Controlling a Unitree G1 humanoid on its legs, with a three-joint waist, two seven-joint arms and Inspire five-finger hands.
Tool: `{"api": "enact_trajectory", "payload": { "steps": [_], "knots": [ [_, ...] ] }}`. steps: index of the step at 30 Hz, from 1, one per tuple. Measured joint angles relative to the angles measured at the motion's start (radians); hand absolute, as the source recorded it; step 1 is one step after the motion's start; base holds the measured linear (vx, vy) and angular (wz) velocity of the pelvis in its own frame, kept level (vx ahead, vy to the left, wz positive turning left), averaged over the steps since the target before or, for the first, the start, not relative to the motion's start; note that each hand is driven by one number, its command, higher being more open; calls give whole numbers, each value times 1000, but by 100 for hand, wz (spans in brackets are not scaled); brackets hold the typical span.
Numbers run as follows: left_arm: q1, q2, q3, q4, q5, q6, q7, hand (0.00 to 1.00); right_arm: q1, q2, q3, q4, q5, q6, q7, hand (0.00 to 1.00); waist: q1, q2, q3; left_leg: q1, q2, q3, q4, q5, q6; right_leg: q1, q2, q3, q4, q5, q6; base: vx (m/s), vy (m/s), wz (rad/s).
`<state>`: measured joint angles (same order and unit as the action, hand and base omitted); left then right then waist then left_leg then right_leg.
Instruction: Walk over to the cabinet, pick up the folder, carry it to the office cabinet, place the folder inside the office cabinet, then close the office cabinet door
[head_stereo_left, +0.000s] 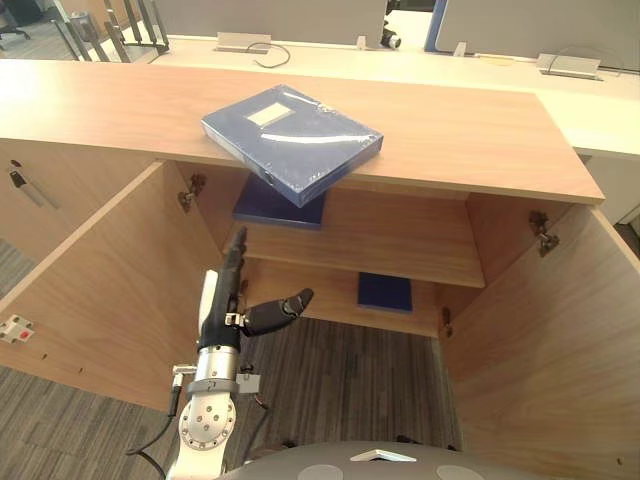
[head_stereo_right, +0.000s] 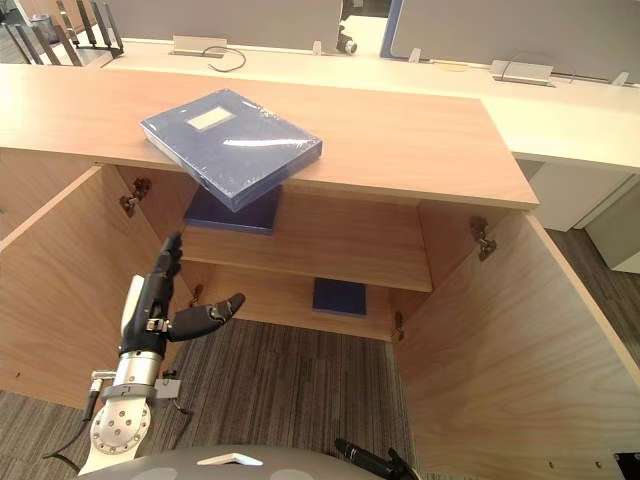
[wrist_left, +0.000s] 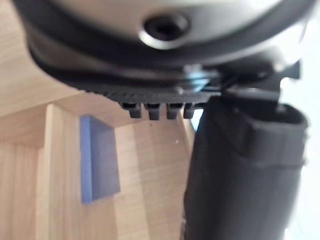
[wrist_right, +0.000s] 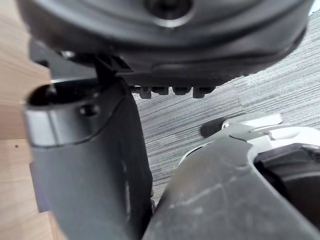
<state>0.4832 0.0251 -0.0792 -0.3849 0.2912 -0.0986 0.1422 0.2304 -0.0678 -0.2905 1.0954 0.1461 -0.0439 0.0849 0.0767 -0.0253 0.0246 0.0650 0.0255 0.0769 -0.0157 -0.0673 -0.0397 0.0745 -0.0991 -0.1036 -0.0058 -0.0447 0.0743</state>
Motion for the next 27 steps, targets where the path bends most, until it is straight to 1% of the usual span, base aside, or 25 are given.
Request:
{"api": "enact_trajectory", "payload": {
  "steps": [1,4,6,10,15,19,21,23,27],
  "knots": [
    [-27,4,0,0,47,-11,32,100,3,0,10,0,0,0,-2,100,2,-4,-8,-7,0,0,9,0,1,-1,0,0,-2,0,0,0,0,0],
    [-68,19,-2,-3,132,-13,74,100,5,-2,22,0,-1,0,-3,100,1,-7,-13,-7,0,0,14,0,1,-1,0,1,-2,0,0,0,0,0],
    [-112,53,-3,-19,218,-13,104,100,5,-3,29,1,-1,-2,-3,100,0,-9,-17,-7,0,3,15,0,1,-4,1,4,-2,0,0,15,3,-4],
    [-175,101,-5,-44,332,-15,135,100,5,-5,29,7,-2,-4,-2,100,-1,-7,-24,-11,1,13,15,0,1,-14,3,22,-1,2,-2,-15,2,-10],
    [-263,158,-1,-57,462,-16,200,100,5,-8,24,7,-1,-8,-2,100,-6,2,-30,-22,2,26,25,0,1,-31,4,38,3,8,-4,-36,2,-8],
    [-290,192,1,-57,528,-16,236,100,5,-10,22,8,-1,-11,-3,100,-10,7,-32,-22,4,32,24,0,1,-37,7,53,2,13,-7,-36,3,-10],
    [-293,212,6,-57,560,-15,242,100,4,-9,10,8,-1,-12,-3,100,-18,9,-33,-22,4,34,21,0,1,-38,7,54,2,14,-7,-10,1,-3],
    [-296,244,12,-57,586,-12,251,100,4,-7,1,8,-1,-12,-4,100,-25,11,-34,-21,4,39,17,1,2,-39,8,55,1,14,-7,0,0,0],
    [-330,311,28,-48,630,-9,267,100,6,-7,-14,9,-2,-12,-5,100,-24,12,-35,-20,4,43,11,6,1,-39,11,57,-8,18,-9,0,0,0]
  ]
}}
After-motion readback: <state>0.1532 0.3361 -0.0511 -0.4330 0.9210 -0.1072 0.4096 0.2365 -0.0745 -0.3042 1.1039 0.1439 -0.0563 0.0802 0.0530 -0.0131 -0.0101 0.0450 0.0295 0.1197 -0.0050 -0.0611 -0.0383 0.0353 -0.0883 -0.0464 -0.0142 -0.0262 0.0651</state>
